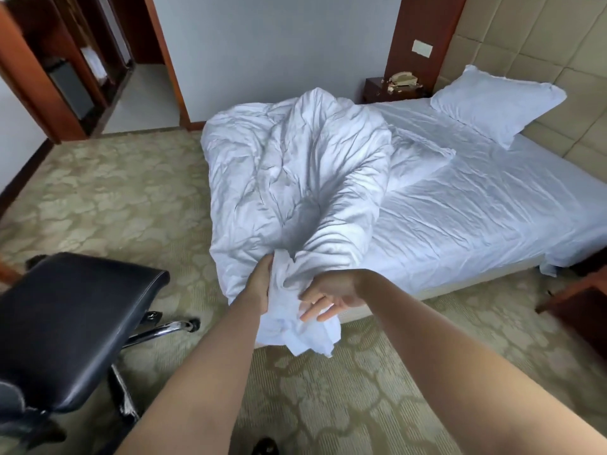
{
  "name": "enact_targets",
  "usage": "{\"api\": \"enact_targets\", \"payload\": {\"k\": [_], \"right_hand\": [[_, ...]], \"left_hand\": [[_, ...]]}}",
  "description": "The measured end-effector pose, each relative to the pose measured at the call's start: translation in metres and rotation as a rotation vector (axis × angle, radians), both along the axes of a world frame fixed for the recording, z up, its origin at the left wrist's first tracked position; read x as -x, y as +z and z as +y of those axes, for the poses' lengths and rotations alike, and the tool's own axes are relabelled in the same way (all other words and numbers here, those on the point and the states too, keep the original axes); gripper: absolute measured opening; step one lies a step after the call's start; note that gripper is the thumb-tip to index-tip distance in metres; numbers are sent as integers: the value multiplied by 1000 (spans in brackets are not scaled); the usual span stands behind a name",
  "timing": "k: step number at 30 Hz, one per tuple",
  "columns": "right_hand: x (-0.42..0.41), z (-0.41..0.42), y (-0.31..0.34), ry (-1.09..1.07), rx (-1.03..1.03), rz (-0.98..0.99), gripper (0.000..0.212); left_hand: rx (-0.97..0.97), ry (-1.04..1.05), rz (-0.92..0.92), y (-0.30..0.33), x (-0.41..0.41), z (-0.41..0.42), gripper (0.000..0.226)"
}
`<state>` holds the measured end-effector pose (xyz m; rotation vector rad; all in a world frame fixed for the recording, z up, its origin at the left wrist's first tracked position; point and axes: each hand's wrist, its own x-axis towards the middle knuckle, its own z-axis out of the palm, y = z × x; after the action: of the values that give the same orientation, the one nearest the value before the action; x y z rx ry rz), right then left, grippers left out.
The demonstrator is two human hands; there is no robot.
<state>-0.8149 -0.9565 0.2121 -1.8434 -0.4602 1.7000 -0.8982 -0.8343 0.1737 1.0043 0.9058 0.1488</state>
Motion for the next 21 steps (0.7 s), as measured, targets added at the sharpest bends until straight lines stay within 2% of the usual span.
{"api": "enact_targets", "payload": {"k": [2, 5, 6, 8, 9, 11, 13, 15, 16, 18, 20, 21], "right_hand": [[-8, 6, -2, -12, 13, -71, 20], [-25, 17, -18, -313, 79, -340, 33], [-32, 18, -25, -419, 80, -459, 31], [-39, 15, -35, -506, 78, -745, 12], [-40, 12, -40, -390, 97, -876, 24], [-35, 4, -48, 139, 157, -1115, 67], [-30, 7, -52, 522, 183, -1281, 95], [-34, 16, -53, 541, 169, -1339, 111], [-39, 23, -54, 505, 151, -1342, 108], [-45, 38, -49, 418, 101, -1297, 78], [-45, 51, -38, 375, 158, -1250, 47], [-43, 54, -35, 344, 218, -1246, 42]], "left_hand": [[48, -55, -19, -1, -10, 17, 47], [76, -227, 27, 10, -13, 31, 21], [78, -268, 52, 3, -14, 38, 15], [99, -356, 110, 3, -14, 42, 13], [110, -423, 112, 4, -14, 42, 16], [60, -477, 169, 4, -14, 45, 16], [-2, -522, 209, 3, -16, 54, 18], [-10, -549, 200, 3, -18, 67, 19], [-4, -553, 207, 3, -18, 73, 20], [-12, -579, 237, 6, -16, 83, 20], [-38, -515, 226, 8, -16, 94, 21], [-67, -444, 212, 7, -19, 102, 25]]}}
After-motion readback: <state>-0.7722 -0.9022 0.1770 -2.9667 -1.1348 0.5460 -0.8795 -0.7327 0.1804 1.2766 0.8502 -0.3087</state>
